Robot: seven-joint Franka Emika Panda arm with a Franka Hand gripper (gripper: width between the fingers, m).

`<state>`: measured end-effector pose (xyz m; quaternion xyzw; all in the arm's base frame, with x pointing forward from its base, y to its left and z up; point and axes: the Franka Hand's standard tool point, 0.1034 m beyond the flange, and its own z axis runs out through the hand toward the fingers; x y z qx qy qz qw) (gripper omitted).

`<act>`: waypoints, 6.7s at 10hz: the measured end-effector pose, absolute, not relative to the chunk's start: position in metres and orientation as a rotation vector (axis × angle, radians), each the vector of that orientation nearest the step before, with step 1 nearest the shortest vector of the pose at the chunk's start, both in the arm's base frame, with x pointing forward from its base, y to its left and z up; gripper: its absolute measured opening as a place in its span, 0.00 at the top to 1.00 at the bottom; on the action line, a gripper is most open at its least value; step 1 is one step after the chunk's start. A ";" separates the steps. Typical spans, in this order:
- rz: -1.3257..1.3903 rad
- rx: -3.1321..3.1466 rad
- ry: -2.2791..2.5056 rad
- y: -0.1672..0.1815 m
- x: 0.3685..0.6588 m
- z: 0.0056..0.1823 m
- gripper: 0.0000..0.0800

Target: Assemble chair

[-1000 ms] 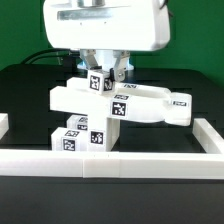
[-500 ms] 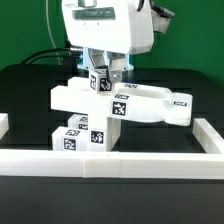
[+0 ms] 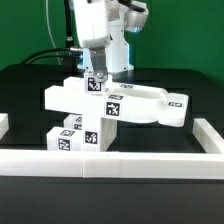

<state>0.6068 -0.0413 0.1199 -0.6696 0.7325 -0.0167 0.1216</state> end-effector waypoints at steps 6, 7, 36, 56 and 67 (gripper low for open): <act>-0.056 -2.123 2.004 -0.039 0.609 0.121 0.22; -0.072 -2.223 1.897 -0.039 0.609 0.120 0.19; -0.134 -2.845 -1.438 -0.057 0.602 0.115 0.19; -0.135 -3.157 -0.418 -0.070 0.601 0.113 0.64; -0.103 -2.845 1.112 -0.060 0.600 0.113 0.64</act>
Offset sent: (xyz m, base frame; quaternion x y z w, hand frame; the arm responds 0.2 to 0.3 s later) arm 0.0000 0.0000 0.0000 0.0000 0.0000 -0.0650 0.9979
